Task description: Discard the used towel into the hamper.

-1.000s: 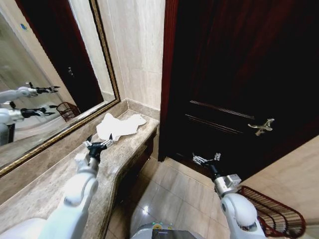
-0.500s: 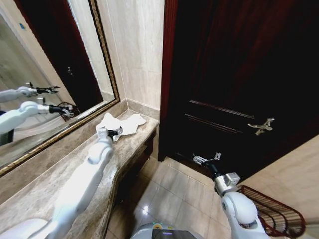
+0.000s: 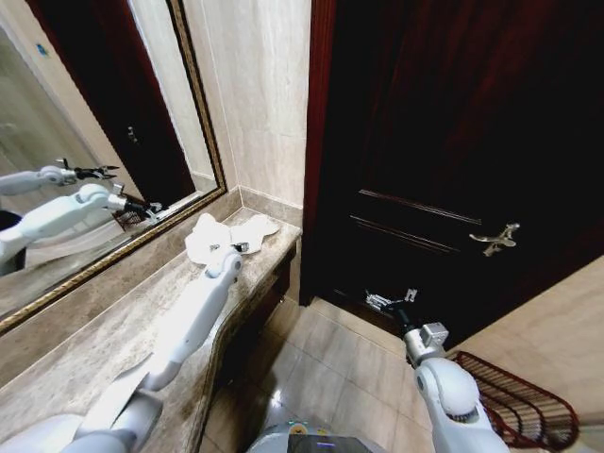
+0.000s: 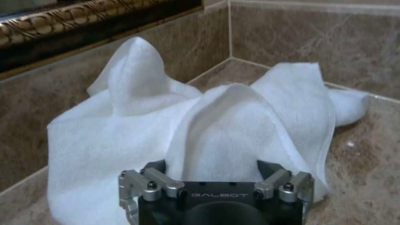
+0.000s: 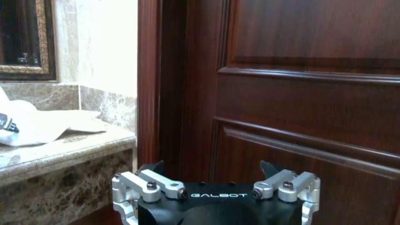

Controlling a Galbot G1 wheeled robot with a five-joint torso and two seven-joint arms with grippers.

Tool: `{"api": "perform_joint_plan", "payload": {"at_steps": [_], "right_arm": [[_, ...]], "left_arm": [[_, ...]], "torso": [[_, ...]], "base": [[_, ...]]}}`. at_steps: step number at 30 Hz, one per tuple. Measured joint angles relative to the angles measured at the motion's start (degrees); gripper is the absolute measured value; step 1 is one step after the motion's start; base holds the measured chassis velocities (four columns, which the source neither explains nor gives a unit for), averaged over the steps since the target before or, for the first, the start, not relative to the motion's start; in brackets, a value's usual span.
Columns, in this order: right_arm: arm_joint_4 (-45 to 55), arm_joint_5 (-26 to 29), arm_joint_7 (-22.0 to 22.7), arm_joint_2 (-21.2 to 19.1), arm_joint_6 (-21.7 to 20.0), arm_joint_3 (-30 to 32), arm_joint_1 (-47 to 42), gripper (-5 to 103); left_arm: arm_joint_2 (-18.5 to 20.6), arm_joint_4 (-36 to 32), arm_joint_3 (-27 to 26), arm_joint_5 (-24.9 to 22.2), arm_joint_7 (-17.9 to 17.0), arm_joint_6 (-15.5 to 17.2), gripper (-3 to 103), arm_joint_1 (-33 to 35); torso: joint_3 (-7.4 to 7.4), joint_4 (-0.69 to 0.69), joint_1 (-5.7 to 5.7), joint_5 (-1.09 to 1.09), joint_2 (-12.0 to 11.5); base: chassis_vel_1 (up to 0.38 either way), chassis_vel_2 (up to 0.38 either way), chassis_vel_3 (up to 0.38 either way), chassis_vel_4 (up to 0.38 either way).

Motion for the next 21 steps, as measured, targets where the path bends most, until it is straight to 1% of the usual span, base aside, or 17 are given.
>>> {"api": "perform_joint_plan", "payload": {"at_steps": [2, 4, 5, 6, 8, 10, 11, 13, 14, 16, 17, 19, 21], "right_arm": [[-0.43, 0.0, 0.0, 0.31, 0.65, 0.22, -0.18, 100], [-0.54, 0.0, 0.0, 0.37, 0.86, 0.29, -0.28, 100], [-0.59, 0.0, 0.0, 0.39, 1.01, 0.4, -0.38, 100], [-0.6, 0.01, 0.0, 0.37, 1.1, 0.46, -0.44, 100], [-0.6, 0.03, 0.0, 0.33, 1.17, 0.53, -0.46, 100], [-0.61, 0.1, 0.0, 0.24, 1.2, 0.59, -0.46, 100], [-0.61, 0.1, 0.0, 0.24, 1.2, 0.59, -0.46, 100], [-0.6, 0.16, 0.01, 0.22, 1.22, 0.6, -0.43, 100], [-0.59, 0.17, 0.02, 0.26, 1.23, 0.59, -0.42, 100], [-0.55, 0.19, 0.05, 0.28, 1.26, 0.54, -0.48, 100], [-0.55, 0.19, 0.05, 0.28, 1.26, 0.54, -0.48, 100], [-0.4, 0.21, 0.14, 0.27, 1.28, 0.54, -0.52, 100], [-0.35, 0.22, 0.23, 0.27, 1.28, 0.54, -0.52, 100]], "left_arm": [[-0.71, 0.63, 0.18, 0.3, -0.61, -0.44, 88, -0.02], [-0.87, 0.66, 0.21, 0.4, -0.75, -0.62, 88, 0.13], [-0.94, 0.62, 0.23, 0.53, -0.8, -0.83, 81, 0.38], [-0.93, 0.49, 0.23, 0.61, -0.8, -0.96, 77, 0.55], [-0.89, 0.33, 0.2, 0.65, -0.8, -1.05, 77, 0.66], [-0.72, 0.04, 0.04, 0.65, -0.71, -1.19, 69, 0.77], [-0.72, 0.04, 0.04, 0.65, -0.71, -1.19, 69, 0.77], [-0.63, -0.2, -0.32, 0.77, -0.64, -1.52, 61, 0.99], [-0.62, -0.28, -0.46, 0.94, -0.6, -1.71, 61, 1.22], [-0.55, -0.37, -0.64, 1.38, -0.47, -2.19, 53, 1.74], [-0.55, -0.37, -0.64, 1.38, -0.47, -2.19, 53, 1.74], [-0.46, -0.65, -0.8, 2.35, -0.08, -2.82, 45, 2.23], [-0.45, -0.77, -0.85, 2.76, 0.05, -3.02, 45, 2.36]], "torso": [[-0.01, 0.0, -0.01, 0.0, -0.02], [-0.01, 0.0, -0.01, 0.01, -0.02], [-0.02, 0.0, -0.01, 0.01, -0.02], [-0.02, 0.0, -0.02, 0.01, -0.03], [-0.02, 0.0, -0.02, 0.0, -0.03], [-0.03, 0.0, -0.02, 0.0, -0.04], [-0.03, 0.0, -0.02, 0.0, -0.04], [-0.03, 0.0, -0.02, 0.0, -0.06], [-0.03, -0.01, -0.02, 0.0, -0.06], [-0.04, -0.01, -0.03, 0.0, -0.07], [-0.04, -0.01, -0.03, 0.0, -0.07], [-0.04, -0.01, -0.04, 0.0, -0.07], [-0.04, -0.01, -0.04, -0.01, -0.07]], "base": [[0.0, 0.0, 0.0, 0.0], [0.0, 0.0, 0.0, 0.0], [0.0, 0.0, 0.0, 0.0], [0.0, 0.0, 0.0, 0.0], [0.0, 0.0, 0.0, 0.0], [0.0, 0.0, 0.0, 0.0], [0.0, 0.0, 0.0, 0.0], [0.0, 0.0, 0.0, 0.0], [0.0, 0.0, 0.0, 0.0], [0.0, 0.0, 0.0, 0.0], [0.0, 0.0, 0.0, 0.0], [0.0, 0.0, 0.0, 0.0], [0.0, 0.0, 0.0, 0.0]]}}
